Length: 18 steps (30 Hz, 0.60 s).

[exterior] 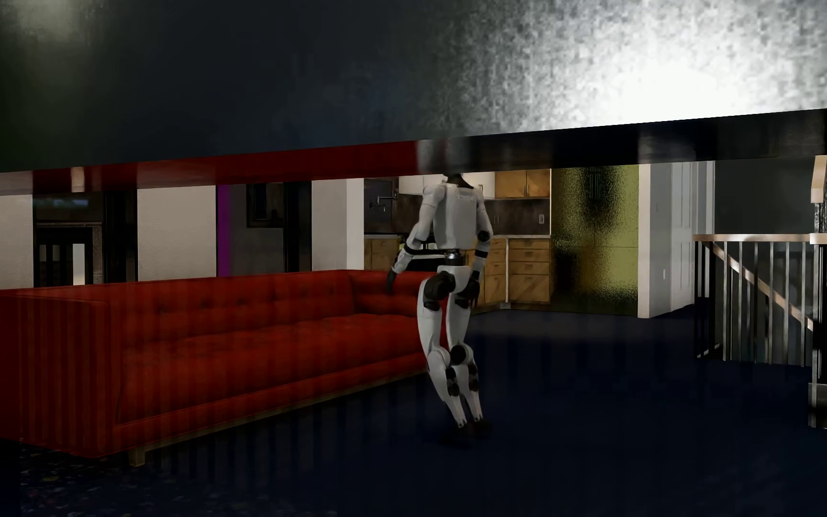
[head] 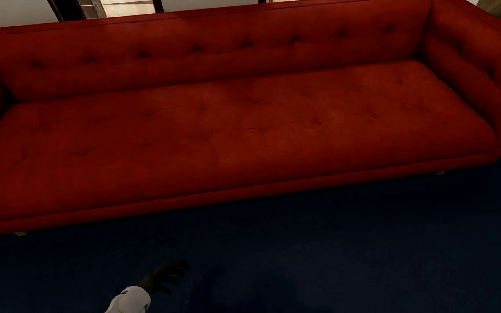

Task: Walk to the sofa

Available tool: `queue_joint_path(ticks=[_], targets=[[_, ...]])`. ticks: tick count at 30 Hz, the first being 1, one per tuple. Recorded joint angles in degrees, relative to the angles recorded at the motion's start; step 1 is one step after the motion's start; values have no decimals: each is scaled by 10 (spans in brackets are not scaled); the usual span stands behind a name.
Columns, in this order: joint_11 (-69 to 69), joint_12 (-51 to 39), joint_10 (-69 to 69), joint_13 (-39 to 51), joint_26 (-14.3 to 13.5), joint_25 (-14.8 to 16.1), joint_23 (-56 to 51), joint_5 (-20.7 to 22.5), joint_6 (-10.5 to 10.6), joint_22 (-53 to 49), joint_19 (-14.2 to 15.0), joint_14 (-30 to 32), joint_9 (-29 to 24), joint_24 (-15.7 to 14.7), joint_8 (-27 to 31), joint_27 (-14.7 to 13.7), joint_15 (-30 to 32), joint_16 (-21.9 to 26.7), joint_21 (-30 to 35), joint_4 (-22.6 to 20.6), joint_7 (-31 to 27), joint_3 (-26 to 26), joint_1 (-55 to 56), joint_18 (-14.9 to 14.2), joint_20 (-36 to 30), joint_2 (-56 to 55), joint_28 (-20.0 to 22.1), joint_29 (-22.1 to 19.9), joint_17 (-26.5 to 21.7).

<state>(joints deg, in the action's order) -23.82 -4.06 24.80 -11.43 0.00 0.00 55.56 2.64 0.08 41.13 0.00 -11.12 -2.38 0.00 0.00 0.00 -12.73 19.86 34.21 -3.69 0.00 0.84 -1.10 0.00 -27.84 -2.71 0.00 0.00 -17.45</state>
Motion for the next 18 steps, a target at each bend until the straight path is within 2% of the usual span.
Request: queue_joint_path(ticks=[1, 3, 4, 5, 9, 12, 15, 18], targets=[[7, -1, -5, 15, 0, 0, 10, 4, 3, 47, 0, -1, 0, 0, 0, 0, -12, -20, 4, 2, 0, -1, -3, 0, -44, 11, 0, 0, -9], [9, -1, -3, 47, 0, 0, 18, 7, 0, 123, 0, 8, 1, 0, 0, 0, -26, -43, -1, 5, 0, -13, 3, 0, -178, 28, 0, 0, -18], [8, 2, 0, 62, 0, 0, 13, 8, -4, 128, 0, 10, -1, 0, 0, 0, -26, -42, -13, 6, 0, -21, 6, 0, -243, 33, 0, 0, -20], [7, 8, 2, 73, 0, 0, 2, 8, -7, 121, 0, 7, -4, 0, 0, 0, -26, -36, -27, 7, 0, -25, 7, 0, -271, 36, 0, 0, -20], [20, 29, -4, 86, 0, 0, -58, 9, -15, 98, 0, -2, 1, 0, 0, 0, -39, -11, -73, 8, 0, -3, -1, 0, -164, 41, 0, 0, -13], [46, 20, -1, 90, 0, 0, -78, 8, -21, 119, 0, -2, 11, 0, 0, 0, -35, -5, -70, 6, 0, 14, 3, 0, -88, 51, 0, 0, 7], [45, 3, 5, 102, 0, 0, -84, 5, -24, 140, 0, -1, 13, 0, 0, 0, -39, -1, -6, 5, 0, 23, 7, 0, -73, 50, 0, 0, 18], [51, 6, 12, 97, 0, 0, -92, 5, -21, 136, 0, -4, 14, 0, 0, 0, -40, -2, 54, 4, 0, 16, 13, 0, -98, 55, 0, 0, 23]])
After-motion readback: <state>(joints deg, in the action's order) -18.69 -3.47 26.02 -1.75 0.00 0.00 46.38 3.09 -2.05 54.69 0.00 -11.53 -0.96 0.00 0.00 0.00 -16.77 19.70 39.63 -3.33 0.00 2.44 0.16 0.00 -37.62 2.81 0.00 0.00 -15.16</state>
